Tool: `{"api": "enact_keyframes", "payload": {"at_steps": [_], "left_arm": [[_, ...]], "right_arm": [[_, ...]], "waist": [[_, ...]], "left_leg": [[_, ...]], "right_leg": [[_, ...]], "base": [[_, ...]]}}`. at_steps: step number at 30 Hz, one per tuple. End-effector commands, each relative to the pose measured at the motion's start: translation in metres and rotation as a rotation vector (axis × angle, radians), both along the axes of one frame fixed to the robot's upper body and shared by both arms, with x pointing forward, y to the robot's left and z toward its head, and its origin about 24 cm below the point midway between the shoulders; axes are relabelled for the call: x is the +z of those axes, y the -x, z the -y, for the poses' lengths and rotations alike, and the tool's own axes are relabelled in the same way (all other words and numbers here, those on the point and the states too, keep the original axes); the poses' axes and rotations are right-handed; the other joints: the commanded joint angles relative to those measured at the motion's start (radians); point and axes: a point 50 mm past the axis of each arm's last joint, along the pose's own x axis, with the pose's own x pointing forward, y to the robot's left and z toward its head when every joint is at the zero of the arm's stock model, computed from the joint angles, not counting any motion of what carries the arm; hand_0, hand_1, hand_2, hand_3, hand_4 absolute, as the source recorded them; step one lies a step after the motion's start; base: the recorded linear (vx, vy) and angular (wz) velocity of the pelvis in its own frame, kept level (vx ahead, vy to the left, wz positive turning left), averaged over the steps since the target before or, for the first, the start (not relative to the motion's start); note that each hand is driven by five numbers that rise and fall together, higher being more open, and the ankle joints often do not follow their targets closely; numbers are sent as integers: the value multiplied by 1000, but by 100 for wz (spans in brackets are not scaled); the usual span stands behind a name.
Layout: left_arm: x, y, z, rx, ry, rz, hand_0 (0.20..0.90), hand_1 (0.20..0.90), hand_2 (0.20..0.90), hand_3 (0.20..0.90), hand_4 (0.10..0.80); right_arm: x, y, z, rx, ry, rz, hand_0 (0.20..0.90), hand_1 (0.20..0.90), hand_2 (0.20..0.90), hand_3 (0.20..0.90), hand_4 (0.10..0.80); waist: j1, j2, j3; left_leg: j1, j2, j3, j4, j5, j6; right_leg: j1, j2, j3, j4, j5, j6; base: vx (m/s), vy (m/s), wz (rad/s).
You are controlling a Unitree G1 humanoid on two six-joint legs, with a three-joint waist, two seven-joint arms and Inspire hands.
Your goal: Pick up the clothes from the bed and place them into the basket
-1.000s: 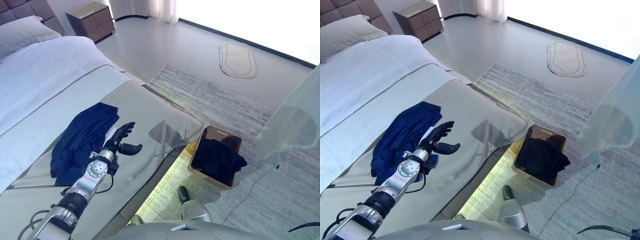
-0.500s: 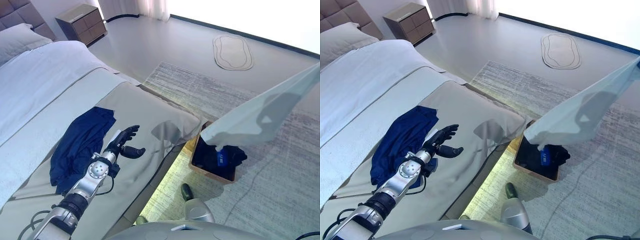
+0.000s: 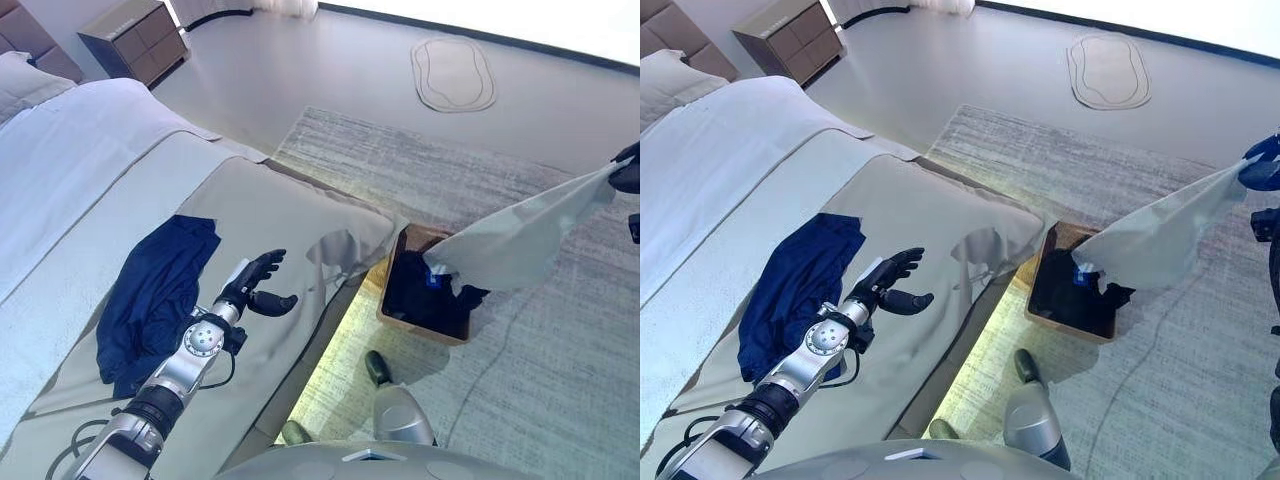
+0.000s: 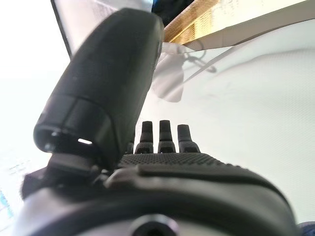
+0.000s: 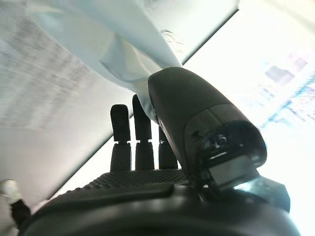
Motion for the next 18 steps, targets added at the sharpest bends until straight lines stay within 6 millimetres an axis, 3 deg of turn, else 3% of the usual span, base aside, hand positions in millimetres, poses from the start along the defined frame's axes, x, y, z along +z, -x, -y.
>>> {"api": "enact_keyframes", "payload": {"at_steps": [1,5,8,16,17,18], "left_arm": [[25,-16,-4,12,15,158,900,900,900,900,800],[24,-13,-5,47,17,164,900,900,900,900,800],[25,-15,-1,41,19,164,900,900,900,900,800],[24,-16,0,34,20,151,900,900,900,900,800],[24,-16,0,34,23,153,900,900,900,900,800],[24,-16,1,34,25,155,900,900,900,900,800]], "right_arm": [[57,0,-11,50,67,261,300,300,300,200,100],[29,-16,-22,117,35,180,300,300,300,200,100],[17,-21,-21,95,6,159,300,300,300,200,100],[5,-30,-22,65,-5,94,300,300,300,200,100],[4,-30,-21,59,-8,92,488,488,488,420,320],[3,-30,-21,59,-12,88,900,900,900,900,800]], "waist": [[32,-48,-64],[80,-57,-70],[100,-60,-76],[120,-50,-79],[122,-48,-77],[123,-46,-76]], "left_leg": [[-3,13,-80,196,-226,25],[13,26,-54,196,-240,17],[9,34,-55,206,-239,12],[-3,39,-58,206,-224,-2],[-5,38,-58,205,-222,-3],[-6,37,-58,205,-221,-4]], "right_leg": [[-24,-10,-116,19,-8,15],[-6,-22,-231,16,-17,19],[8,-16,-241,12,-25,10],[12,-21,-267,9,-30,5],[12,-22,-269,9,-30,4],[11,-22,-269,9,-30,4]], "base": [[0,0,0],[16,-13,-16],[12,-31,-46],[1,-5,-3],[0,0,0],[0,0,0]]}}
